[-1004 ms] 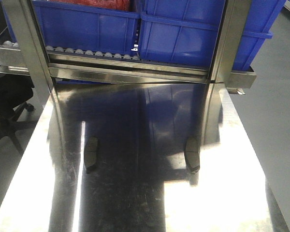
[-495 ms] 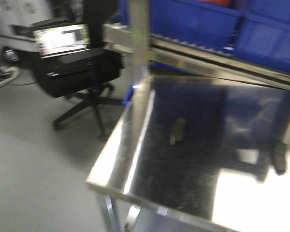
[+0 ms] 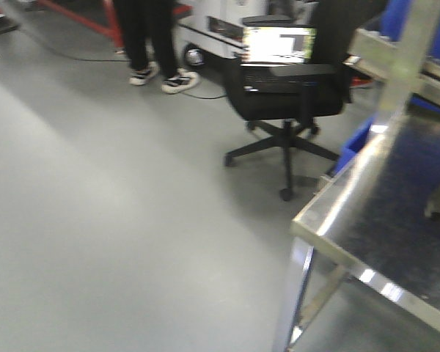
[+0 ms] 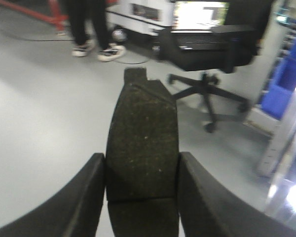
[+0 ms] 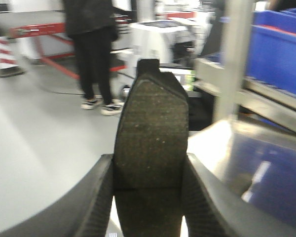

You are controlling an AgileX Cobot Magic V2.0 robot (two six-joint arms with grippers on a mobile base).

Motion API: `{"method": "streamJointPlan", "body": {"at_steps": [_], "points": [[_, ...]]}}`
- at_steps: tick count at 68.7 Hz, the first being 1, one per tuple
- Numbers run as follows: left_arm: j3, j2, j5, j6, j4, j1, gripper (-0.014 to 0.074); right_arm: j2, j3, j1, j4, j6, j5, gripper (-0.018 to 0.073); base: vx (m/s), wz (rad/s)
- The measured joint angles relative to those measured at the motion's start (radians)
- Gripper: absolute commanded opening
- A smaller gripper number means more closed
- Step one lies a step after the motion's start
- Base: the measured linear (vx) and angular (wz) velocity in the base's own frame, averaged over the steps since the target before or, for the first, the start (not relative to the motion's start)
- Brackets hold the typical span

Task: Move and align brake pads A on conveyor
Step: 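Drive the base away from the table past the striped cones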

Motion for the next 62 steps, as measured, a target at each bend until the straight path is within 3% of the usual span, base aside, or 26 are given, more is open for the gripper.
{"method": "streamJointPlan", "body": {"at_steps": [62], "points": [[0.0, 0.0, 0.0, 0.0, 0.0, 0.0, -0.0006, 0.0, 0.0, 0.0, 0.0, 0.0, 0.001, -0.0008, -0.13, 0.73]]}}
